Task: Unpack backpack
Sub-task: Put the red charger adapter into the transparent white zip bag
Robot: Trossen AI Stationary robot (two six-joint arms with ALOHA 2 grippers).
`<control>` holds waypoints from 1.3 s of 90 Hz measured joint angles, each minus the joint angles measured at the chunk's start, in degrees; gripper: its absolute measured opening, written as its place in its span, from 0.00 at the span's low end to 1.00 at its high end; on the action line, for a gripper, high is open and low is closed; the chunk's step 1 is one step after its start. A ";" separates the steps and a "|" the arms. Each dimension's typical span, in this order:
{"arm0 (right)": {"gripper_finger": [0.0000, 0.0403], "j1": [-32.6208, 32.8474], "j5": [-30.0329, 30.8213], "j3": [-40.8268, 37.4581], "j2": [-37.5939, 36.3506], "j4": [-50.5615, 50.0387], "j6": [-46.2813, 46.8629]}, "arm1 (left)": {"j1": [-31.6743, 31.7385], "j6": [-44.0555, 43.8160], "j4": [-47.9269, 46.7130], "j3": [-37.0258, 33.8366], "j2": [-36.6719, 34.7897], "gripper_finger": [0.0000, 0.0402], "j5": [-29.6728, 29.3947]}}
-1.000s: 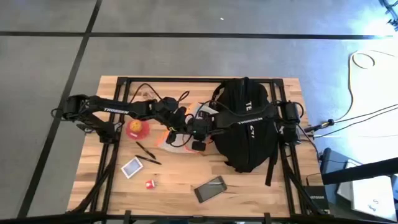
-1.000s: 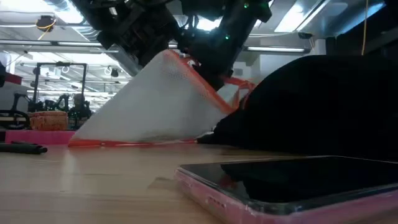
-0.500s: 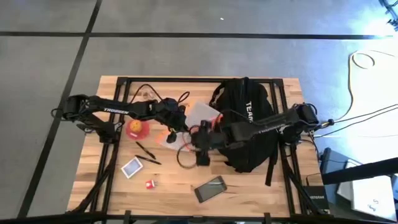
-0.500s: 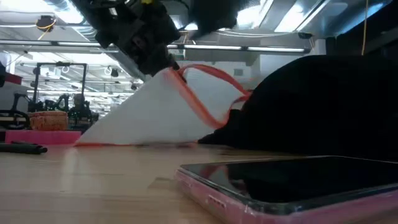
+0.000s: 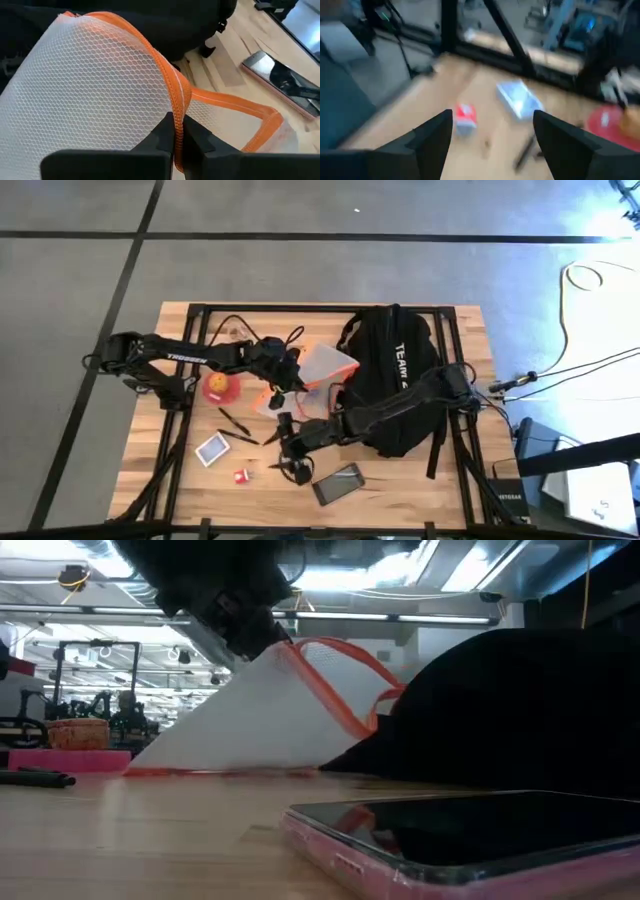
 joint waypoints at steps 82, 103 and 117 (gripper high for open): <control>0.64 -1.04 -8.13 29.42 27.02 2.16 0.77 | -0.54 -1.47 1.46 0.00 0.02 0.00 0.20; 0.64 -0.03 -8.57 36.67 33.18 1.21 7.26 | -2.24 -1.39 1.50 0.00 0.00 0.00 0.60; 0.64 1.24 -4.35 38.47 34.33 0.48 6.08 | -3.63 0.31 1.46 0.00 0.02 0.00 0.72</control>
